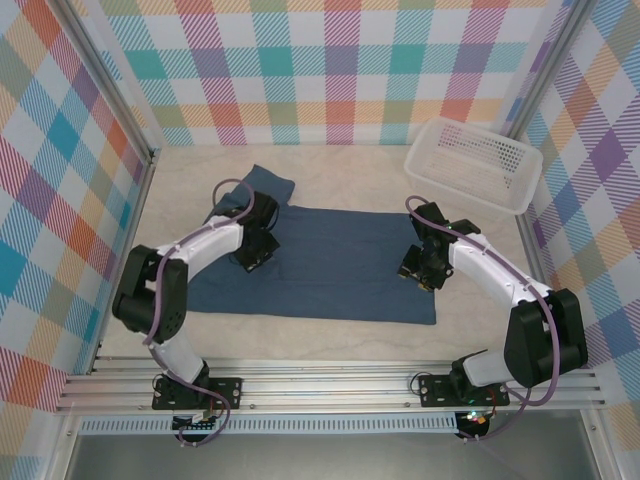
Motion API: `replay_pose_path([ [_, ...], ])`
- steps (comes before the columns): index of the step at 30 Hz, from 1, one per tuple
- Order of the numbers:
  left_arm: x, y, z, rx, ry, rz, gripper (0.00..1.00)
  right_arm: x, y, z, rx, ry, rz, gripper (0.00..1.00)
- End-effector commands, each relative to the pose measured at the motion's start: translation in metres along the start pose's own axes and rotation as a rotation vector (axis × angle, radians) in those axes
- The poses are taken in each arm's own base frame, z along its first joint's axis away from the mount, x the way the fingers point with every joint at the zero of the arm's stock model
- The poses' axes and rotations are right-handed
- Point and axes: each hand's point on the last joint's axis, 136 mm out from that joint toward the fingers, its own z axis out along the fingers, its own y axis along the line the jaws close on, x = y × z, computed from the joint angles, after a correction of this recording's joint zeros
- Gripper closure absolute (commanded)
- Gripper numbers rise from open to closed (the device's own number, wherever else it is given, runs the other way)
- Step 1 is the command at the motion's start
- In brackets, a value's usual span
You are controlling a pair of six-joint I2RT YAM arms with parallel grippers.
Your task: Fold and stack the t-shirts
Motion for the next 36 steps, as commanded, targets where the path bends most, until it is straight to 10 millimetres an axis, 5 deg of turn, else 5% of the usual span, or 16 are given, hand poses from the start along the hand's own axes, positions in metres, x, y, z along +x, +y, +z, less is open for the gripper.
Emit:
replay_pose_path([
  [1, -0.004, -0.004, 0.003, -0.077, -0.010, 0.137, 1.00, 0.006, -0.003, -0.002, -0.004, 0.014, -0.015, 0.55],
  [18, -0.001, -0.076, 0.023, -0.089, -0.012, 0.515, 1.00, 0.007, -0.004, 0.005, -0.004, 0.038, -0.009, 0.55],
  [24, 0.008, -0.080, 0.035, -0.131, 0.016, 0.631, 1.00, 0.007, -0.002, 0.007, -0.003, 0.046, -0.010, 0.55],
  [28, -0.003, -0.076, 0.023, -0.189, -0.045, 0.660, 0.46, 0.007, 0.000, 0.009, -0.007, 0.054, -0.013, 0.54],
  [33, -0.031, -0.063, -0.030, -0.154, -0.169, 0.507, 0.41, 0.005, -0.002, 0.009, 0.003, 0.050, -0.012, 0.55],
  [36, -0.043, -0.035, -0.041, -0.080, -0.149, 0.312, 0.44, 0.006, -0.007, 0.012, -0.012, 0.053, 0.024, 0.56],
])
